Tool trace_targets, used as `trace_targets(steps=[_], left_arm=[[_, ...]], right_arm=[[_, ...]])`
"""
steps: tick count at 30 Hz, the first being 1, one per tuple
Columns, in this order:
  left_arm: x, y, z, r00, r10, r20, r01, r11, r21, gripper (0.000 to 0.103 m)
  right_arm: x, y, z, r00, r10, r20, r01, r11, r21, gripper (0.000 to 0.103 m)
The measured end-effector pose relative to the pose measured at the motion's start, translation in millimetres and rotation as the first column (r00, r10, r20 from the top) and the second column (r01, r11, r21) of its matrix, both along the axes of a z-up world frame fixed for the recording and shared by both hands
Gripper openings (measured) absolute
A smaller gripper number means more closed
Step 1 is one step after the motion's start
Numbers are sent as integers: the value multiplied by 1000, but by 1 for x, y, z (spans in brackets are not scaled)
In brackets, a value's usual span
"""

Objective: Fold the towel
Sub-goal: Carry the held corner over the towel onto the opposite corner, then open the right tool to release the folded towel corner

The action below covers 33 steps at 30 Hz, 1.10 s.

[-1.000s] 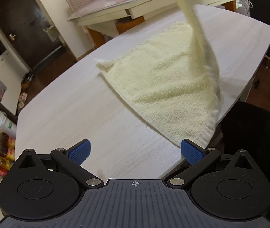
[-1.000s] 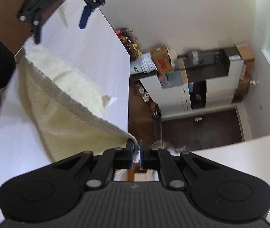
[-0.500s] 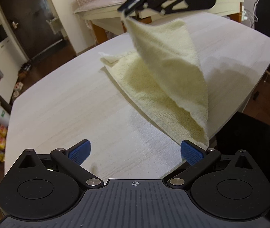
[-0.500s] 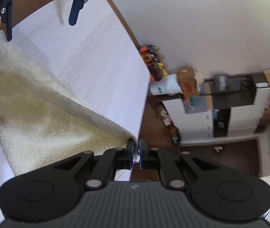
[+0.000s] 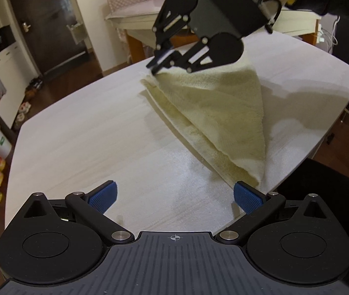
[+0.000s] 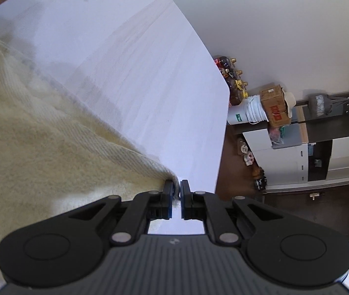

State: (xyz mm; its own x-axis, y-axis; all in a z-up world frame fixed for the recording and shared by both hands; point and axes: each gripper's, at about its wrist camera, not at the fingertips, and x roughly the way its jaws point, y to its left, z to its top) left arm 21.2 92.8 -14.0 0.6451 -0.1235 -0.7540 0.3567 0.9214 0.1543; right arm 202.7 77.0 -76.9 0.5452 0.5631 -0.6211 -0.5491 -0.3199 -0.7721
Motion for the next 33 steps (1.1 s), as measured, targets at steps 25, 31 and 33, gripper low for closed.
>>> trace_targets(steps=[25,31,33], left_arm=[[84,15,20,993,1,121,-1,1000,-1,103],[135,-6,20,992,-70,106,68,997,23,103],[146,-11,14,992,-85,91,83,996,26,103]], right_arm=[[-103,-76,68,844,-180,-505,410,824,391,34],[-155,-64,60,784,-168,-597,467,793,390,34],[-161,-62,58,781,-176,-599,473,794,383,33]])
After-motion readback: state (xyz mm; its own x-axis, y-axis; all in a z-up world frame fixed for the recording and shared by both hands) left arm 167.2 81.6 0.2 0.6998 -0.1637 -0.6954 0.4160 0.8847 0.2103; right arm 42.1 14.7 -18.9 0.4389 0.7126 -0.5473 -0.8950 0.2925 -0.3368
